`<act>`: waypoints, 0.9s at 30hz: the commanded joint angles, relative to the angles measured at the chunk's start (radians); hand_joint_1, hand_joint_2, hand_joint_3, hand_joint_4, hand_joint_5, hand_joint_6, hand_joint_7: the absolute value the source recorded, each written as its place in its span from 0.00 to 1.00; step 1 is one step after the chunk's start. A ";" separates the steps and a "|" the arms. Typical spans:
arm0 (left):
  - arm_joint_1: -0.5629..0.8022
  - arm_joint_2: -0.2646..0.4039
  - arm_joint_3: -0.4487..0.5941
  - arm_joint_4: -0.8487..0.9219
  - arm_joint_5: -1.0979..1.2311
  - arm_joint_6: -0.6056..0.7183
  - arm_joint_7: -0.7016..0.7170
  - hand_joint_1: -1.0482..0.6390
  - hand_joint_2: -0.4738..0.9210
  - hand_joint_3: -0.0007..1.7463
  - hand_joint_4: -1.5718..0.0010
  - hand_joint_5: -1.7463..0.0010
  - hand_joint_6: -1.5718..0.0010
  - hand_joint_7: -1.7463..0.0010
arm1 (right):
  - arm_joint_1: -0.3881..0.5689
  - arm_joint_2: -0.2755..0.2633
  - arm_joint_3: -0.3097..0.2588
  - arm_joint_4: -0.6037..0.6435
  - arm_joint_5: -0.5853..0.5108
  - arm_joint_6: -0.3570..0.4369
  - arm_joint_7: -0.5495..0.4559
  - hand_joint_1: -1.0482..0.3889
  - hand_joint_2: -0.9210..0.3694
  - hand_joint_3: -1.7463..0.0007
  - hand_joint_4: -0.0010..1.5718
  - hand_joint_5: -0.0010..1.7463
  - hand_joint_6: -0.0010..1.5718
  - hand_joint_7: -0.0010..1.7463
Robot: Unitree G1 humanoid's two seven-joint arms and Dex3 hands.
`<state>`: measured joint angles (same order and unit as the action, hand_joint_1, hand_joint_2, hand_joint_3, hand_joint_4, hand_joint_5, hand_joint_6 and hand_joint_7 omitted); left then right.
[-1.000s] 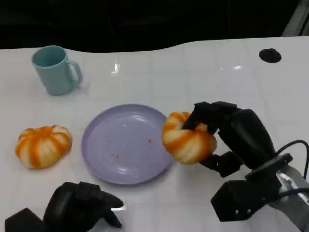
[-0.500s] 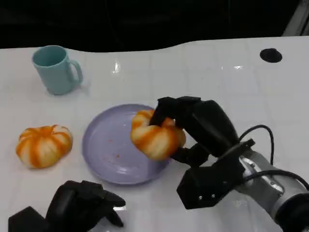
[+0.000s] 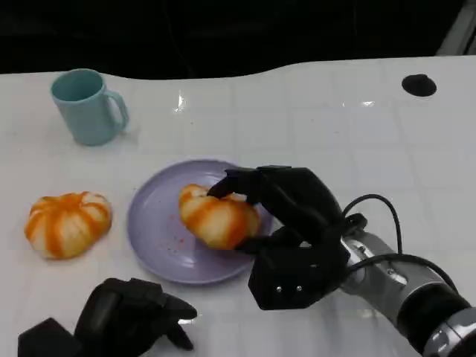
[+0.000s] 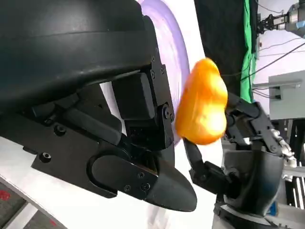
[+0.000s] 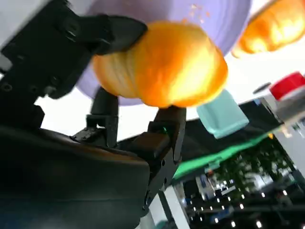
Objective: Grasp the bread from the table and place it into the plate.
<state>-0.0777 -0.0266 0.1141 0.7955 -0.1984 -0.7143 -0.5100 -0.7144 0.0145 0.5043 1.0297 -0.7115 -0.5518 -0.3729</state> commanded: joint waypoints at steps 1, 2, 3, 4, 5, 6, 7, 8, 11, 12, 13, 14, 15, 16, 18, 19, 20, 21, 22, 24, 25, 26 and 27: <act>0.008 0.011 -0.003 -0.002 0.011 -0.017 0.015 0.00 1.00 0.00 0.11 0.53 0.00 0.87 | -0.032 -0.043 0.055 -0.040 -0.052 0.035 0.045 0.42 0.01 0.87 0.10 0.22 0.29 0.01; 0.009 0.011 -0.003 -0.002 0.011 -0.019 0.015 0.00 1.00 0.00 0.11 0.53 0.00 0.87 | -0.030 -0.052 0.067 -0.053 -0.065 0.044 0.057 0.39 0.01 0.86 0.08 0.22 0.27 0.01; 0.008 0.010 -0.003 -0.003 0.011 -0.018 0.016 0.00 1.00 0.00 0.11 0.53 0.00 0.87 | -0.025 -0.060 0.072 -0.068 -0.068 0.050 0.076 0.37 0.00 0.87 0.06 0.22 0.26 0.00; 0.008 0.010 -0.003 -0.003 0.013 -0.017 0.018 0.00 1.00 0.00 0.11 0.53 0.00 0.87 | -0.018 -0.067 0.073 -0.084 -0.063 0.052 0.095 0.35 0.00 0.86 0.04 0.21 0.24 0.00; 0.008 0.010 -0.003 -0.003 0.015 -0.016 0.020 0.00 1.00 0.00 0.11 0.53 0.00 0.87 | -0.013 -0.071 0.074 -0.097 -0.057 0.055 0.110 0.33 0.00 0.86 0.02 0.21 0.22 0.00; 0.008 0.010 -0.003 -0.004 0.019 -0.017 0.023 0.00 1.00 0.00 0.11 0.53 0.00 0.87 | -0.003 -0.078 0.071 -0.116 -0.049 0.054 0.128 0.32 0.00 0.86 0.01 0.22 0.22 0.00; 0.008 0.011 -0.004 -0.004 0.024 -0.019 0.027 0.00 1.00 0.01 0.11 0.53 0.00 0.87 | 0.008 -0.085 0.069 -0.134 -0.041 0.051 0.140 0.31 0.00 0.86 0.01 0.22 0.21 0.00; 0.007 0.012 -0.005 -0.003 0.027 -0.023 0.029 0.00 1.00 0.01 0.11 0.53 0.00 0.87 | 0.019 -0.092 0.064 -0.153 -0.033 0.043 0.147 0.30 0.00 0.86 0.00 0.23 0.21 0.00; 0.004 0.011 -0.004 0.004 0.020 -0.025 0.025 0.00 1.00 0.01 0.11 0.53 0.00 0.87 | 0.060 -0.110 0.044 -0.205 0.007 0.007 0.161 0.31 0.00 0.86 0.02 0.28 0.23 0.01; 0.004 0.010 -0.003 0.006 0.018 -0.027 0.023 0.00 1.00 0.01 0.11 0.53 0.00 0.87 | 0.074 -0.117 0.038 -0.222 0.021 -0.004 0.168 0.31 0.00 0.86 0.02 0.29 0.24 0.01; 0.004 0.009 -0.003 0.005 0.017 -0.026 0.023 0.00 1.00 0.01 0.11 0.53 0.00 0.87 | 0.090 -0.125 0.030 -0.241 0.040 -0.018 0.178 0.31 0.00 0.86 0.01 0.33 0.24 0.01; 0.006 0.008 -0.004 0.002 0.015 -0.022 0.023 0.00 1.00 0.01 0.11 0.53 0.00 0.87 | 0.108 -0.133 0.020 -0.262 0.060 -0.032 0.187 0.32 0.00 0.86 0.01 0.36 0.25 0.02; 0.007 0.007 -0.004 -0.001 0.014 -0.018 0.022 0.00 1.00 0.01 0.11 0.53 0.00 0.87 | 0.120 -0.139 0.013 -0.278 0.073 -0.040 0.196 0.33 0.00 0.86 0.02 0.37 0.26 0.02; 0.007 0.007 -0.004 -0.002 0.013 -0.018 0.022 0.00 1.00 0.01 0.11 0.53 0.00 0.87 | 0.140 -0.149 0.003 -0.302 0.089 -0.051 0.204 0.34 0.00 0.87 0.02 0.38 0.26 0.02; 0.006 0.006 -0.003 0.003 0.014 -0.021 0.024 0.00 1.00 0.01 0.11 0.53 0.00 0.87 | 0.175 -0.164 -0.013 -0.341 0.117 -0.065 0.223 0.35 0.00 0.86 0.03 0.38 0.26 0.02; 0.005 0.006 -0.003 0.005 0.013 -0.023 0.022 0.00 1.00 0.01 0.11 0.53 0.00 0.87 | 0.195 -0.173 -0.023 -0.362 0.139 -0.076 0.240 0.35 0.00 0.85 0.03 0.38 0.25 0.01; 0.004 0.006 -0.003 0.008 0.013 -0.027 0.020 0.00 1.00 0.01 0.11 0.53 0.00 0.87 | 0.213 -0.181 -0.032 -0.381 0.162 -0.085 0.260 0.35 0.00 0.85 0.02 0.38 0.23 0.01; 0.003 0.006 -0.002 0.011 0.014 -0.031 0.020 0.00 1.00 0.01 0.11 0.53 0.00 0.87 | 0.228 -0.187 -0.041 -0.399 0.185 -0.093 0.283 0.35 0.00 0.84 0.01 0.38 0.22 0.00; 0.002 0.006 -0.001 0.013 0.013 -0.031 0.019 0.00 1.00 0.01 0.11 0.53 0.00 0.87 | 0.243 -0.193 -0.049 -0.417 0.213 -0.098 0.312 0.36 0.00 0.84 0.01 0.37 0.21 0.00; 0.001 0.005 0.000 0.013 0.010 -0.026 0.019 0.00 1.00 0.01 0.11 0.53 0.00 0.87 | 0.266 -0.199 -0.064 -0.446 0.254 -0.102 0.358 0.36 0.00 0.84 0.00 0.34 0.17 0.00; 0.000 0.005 0.000 0.013 0.011 -0.026 0.021 0.00 1.00 0.01 0.11 0.53 0.00 0.87 | 0.276 -0.201 -0.072 -0.458 0.270 -0.107 0.373 0.36 0.00 0.84 0.00 0.33 0.17 0.00; -0.001 0.005 0.000 0.015 0.012 -0.029 0.021 0.00 1.00 0.01 0.11 0.53 0.00 0.87 | 0.286 -0.203 -0.079 -0.469 0.284 -0.111 0.385 0.36 0.00 0.84 0.00 0.32 0.16 0.00; -0.002 0.005 0.000 0.018 0.011 -0.032 0.020 0.00 1.00 0.01 0.11 0.53 0.00 0.87 | 0.295 -0.205 -0.087 -0.479 0.296 -0.115 0.396 0.36 0.00 0.84 0.00 0.32 0.16 0.00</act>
<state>-0.0792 -0.0322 0.1111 0.8070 -0.1806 -0.7315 -0.4923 -0.4417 -0.1689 0.4468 0.5891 -0.4566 -0.6478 -0.0060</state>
